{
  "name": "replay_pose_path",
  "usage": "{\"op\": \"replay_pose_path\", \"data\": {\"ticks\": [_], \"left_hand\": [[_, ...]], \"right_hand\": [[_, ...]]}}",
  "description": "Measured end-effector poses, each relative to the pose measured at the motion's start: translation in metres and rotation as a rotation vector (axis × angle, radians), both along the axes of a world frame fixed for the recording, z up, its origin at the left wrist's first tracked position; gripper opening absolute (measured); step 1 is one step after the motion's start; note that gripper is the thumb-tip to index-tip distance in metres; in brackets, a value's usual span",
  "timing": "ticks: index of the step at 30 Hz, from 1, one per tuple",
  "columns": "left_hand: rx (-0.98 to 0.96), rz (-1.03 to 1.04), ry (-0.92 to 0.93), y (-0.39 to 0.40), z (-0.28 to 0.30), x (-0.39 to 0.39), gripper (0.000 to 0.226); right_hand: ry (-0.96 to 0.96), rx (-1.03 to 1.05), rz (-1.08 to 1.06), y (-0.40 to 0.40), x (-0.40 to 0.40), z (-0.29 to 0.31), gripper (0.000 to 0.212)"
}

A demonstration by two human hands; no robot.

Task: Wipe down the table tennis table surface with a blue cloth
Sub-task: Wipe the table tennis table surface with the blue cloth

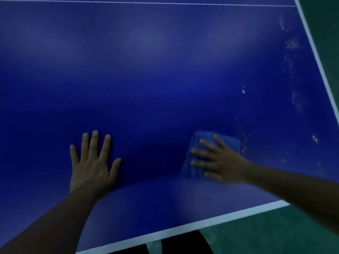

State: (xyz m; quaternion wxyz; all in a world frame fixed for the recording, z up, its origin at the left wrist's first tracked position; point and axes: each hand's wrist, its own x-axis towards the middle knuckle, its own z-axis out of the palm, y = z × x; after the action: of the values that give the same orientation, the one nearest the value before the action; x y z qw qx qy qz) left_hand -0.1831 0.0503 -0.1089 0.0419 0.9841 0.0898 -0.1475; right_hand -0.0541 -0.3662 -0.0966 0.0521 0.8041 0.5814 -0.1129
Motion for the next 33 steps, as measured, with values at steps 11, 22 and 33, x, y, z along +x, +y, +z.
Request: {"op": "replay_pose_path", "data": {"ticks": [11, 22, 33], "left_hand": [[-0.014, 0.012, -0.012, -0.001, 0.004, 0.000, 0.081], [-0.187, -0.095, -0.033, -0.004, 0.018, -0.037, 0.086], [-0.105, -0.272, -0.090, -0.093, 0.006, -0.139, 0.076]], "right_hand": [[-0.048, 0.155, -0.727, 0.136, 0.024, -0.008, 0.058], [0.003, 0.104, -1.331, -0.020, 0.000, 0.007, 0.061], [-0.080, 0.054, -0.987, -0.025, -0.123, -0.008, 0.062]]}}
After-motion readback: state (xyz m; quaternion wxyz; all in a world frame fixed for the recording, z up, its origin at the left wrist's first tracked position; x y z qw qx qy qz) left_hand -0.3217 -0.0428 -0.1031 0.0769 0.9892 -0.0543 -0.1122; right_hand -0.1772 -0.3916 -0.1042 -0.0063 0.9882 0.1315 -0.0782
